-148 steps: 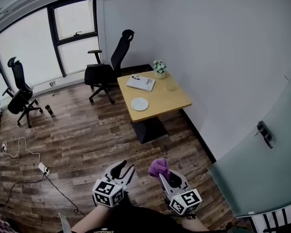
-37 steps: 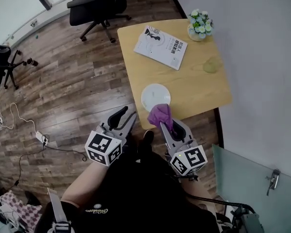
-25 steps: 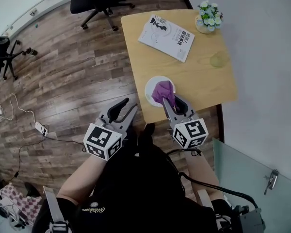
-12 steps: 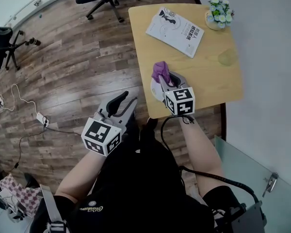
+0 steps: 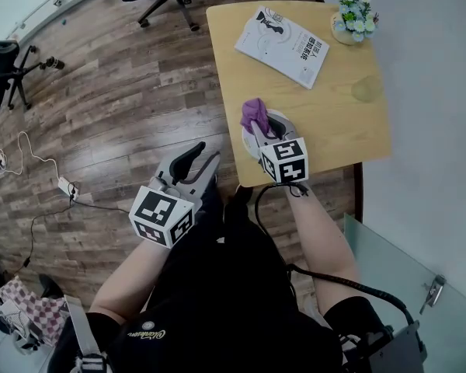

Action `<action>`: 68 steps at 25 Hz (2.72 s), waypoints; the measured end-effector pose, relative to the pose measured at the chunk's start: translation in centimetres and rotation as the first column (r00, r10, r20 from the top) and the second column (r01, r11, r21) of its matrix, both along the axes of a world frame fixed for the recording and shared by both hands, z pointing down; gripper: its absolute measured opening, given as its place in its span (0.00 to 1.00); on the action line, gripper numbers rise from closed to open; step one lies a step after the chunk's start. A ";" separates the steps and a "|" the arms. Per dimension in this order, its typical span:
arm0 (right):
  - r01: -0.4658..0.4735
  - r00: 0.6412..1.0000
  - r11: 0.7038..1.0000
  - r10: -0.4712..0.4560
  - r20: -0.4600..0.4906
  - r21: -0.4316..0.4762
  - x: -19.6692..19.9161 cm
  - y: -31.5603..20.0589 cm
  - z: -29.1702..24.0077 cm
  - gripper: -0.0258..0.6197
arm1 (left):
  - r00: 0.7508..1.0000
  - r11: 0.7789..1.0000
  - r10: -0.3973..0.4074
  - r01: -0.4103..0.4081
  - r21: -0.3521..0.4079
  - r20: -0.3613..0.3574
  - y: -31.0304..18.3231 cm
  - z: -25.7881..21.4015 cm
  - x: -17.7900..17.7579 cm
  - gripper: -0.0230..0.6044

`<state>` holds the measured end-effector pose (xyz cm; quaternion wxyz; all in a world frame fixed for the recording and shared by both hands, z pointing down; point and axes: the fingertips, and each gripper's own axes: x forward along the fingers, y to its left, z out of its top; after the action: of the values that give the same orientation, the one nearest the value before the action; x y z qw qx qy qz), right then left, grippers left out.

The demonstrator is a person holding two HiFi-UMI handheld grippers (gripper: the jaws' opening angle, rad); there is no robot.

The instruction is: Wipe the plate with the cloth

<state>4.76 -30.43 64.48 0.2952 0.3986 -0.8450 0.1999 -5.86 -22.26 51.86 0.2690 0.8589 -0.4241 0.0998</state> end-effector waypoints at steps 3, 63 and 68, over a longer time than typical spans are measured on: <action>0.022 1.000 1.000 -0.022 -0.003 -0.015 -0.4 1.5 0.0 0.19 | 1.000 1.000 0.005 -0.005 -0.001 -0.006 -0.1 -0.1 0.2 0.26; 0.014 1.000 0.991 -0.017 -0.019 -0.132 2.5 8.5 1.5 0.19 | 0.997 0.997 0.078 -0.078 -0.015 -0.030 0.0 0.5 2.9 0.26; -0.049 0.999 0.998 0.048 -0.021 -0.039 4.1 3.8 -0.6 0.19 | 0.997 0.997 0.074 -0.075 -0.022 -0.026 -0.2 0.7 2.8 0.26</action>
<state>8.85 -26.59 63.83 0.3067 0.4150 -0.8279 0.2198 -3.10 -22.42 52.57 0.2803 0.8722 -0.3872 0.1037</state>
